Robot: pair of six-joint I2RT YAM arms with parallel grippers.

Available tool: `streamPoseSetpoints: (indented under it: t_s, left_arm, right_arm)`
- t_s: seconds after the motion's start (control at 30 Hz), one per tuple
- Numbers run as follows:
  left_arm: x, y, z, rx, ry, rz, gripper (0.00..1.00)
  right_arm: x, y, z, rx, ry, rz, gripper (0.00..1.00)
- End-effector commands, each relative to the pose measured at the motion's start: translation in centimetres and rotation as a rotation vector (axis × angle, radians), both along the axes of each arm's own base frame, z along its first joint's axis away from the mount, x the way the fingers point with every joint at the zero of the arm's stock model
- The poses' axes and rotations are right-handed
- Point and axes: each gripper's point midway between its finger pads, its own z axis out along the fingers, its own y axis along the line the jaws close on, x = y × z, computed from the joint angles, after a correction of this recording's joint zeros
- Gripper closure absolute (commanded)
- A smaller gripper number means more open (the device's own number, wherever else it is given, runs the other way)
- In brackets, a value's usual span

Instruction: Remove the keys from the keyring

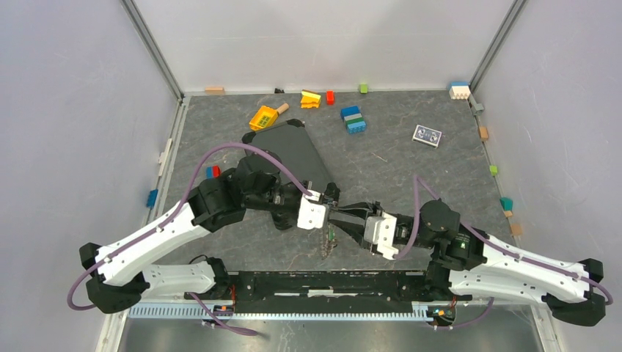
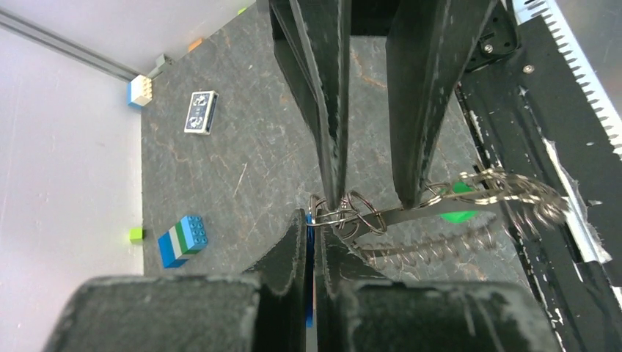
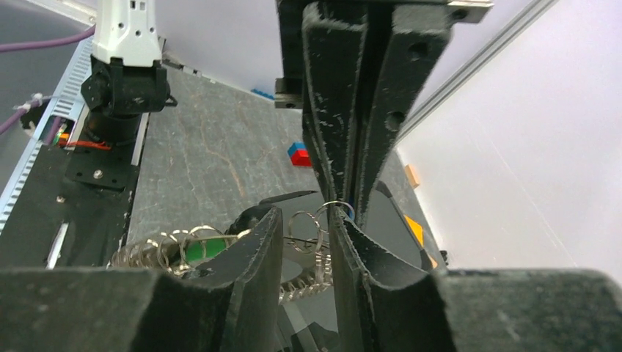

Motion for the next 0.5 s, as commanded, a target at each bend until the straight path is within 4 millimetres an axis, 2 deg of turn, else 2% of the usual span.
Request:
streamPoseSetpoints:
  t_s: [0.0, 0.23, 0.47]
  left_arm:
    - [-0.89, -0.37, 2.18, -0.044, 0.037, -0.038, 0.98]
    - [-1.13, -0.32, 2.0, -0.036, 0.04, -0.054, 0.98]
    - [-1.15, -0.24, 2.02, -0.037, 0.035, -0.055, 0.98]
  right_arm:
    - [-0.66, 0.32, 1.47, 0.027, 0.009, 0.041, 0.65]
    - [-0.32, 0.39, 1.18, 0.031, 0.044, 0.02, 0.64]
    - [0.13, 0.67, 0.81, 0.037, 0.087, -0.002, 0.69]
